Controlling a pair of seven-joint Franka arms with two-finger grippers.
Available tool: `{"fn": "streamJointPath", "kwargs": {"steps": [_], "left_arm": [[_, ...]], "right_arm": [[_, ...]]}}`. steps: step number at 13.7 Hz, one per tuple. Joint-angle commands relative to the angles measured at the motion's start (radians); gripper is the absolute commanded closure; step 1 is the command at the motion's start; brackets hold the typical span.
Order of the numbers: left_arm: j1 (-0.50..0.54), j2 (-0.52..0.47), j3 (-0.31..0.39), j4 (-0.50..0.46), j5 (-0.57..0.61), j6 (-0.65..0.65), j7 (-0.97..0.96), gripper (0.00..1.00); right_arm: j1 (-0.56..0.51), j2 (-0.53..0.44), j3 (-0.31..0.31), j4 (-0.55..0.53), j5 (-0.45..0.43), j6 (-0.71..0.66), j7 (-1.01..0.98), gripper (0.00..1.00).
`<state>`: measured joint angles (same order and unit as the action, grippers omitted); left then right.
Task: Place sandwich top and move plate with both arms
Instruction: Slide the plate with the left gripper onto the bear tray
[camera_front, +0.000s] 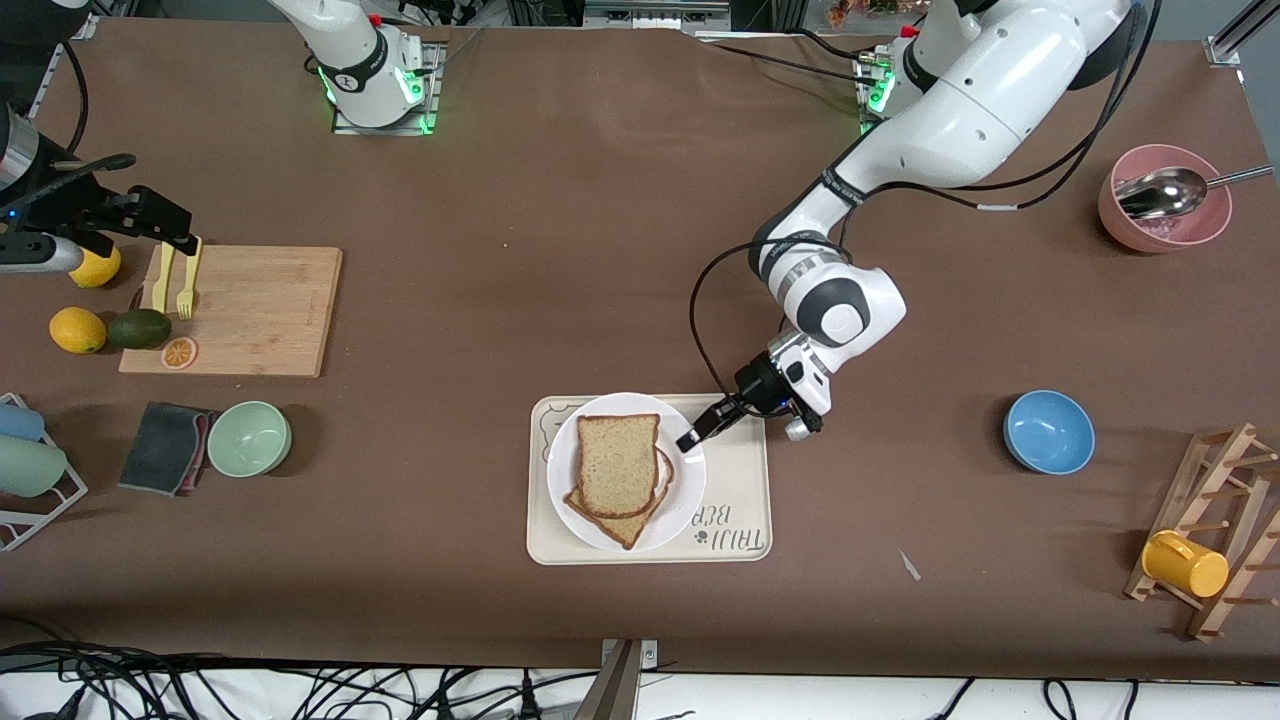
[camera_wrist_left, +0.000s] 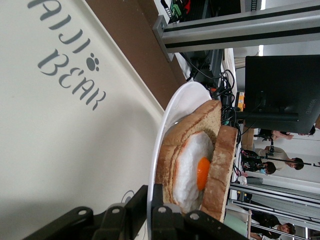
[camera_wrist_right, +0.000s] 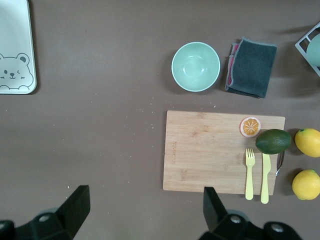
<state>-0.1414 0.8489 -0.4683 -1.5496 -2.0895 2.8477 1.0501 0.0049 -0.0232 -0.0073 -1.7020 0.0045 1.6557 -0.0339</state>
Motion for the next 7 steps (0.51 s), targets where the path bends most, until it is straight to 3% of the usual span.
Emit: {"fn": "streamJointPath", "kwargs": {"steps": [1,7], "left_arm": [[-0.03,0.064,0.029,0.092,0.034,-0.008,0.016,1.0],[-0.035,0.122,0.045,0.132,0.084,-0.008,0.019,1.0]], "right_arm": [[-0.008,0.003,0.004,0.019,0.006,-0.019,-0.001,0.0],[-0.008,0.003,0.004,0.019,0.006,-0.019,-0.003,0.0]]}}
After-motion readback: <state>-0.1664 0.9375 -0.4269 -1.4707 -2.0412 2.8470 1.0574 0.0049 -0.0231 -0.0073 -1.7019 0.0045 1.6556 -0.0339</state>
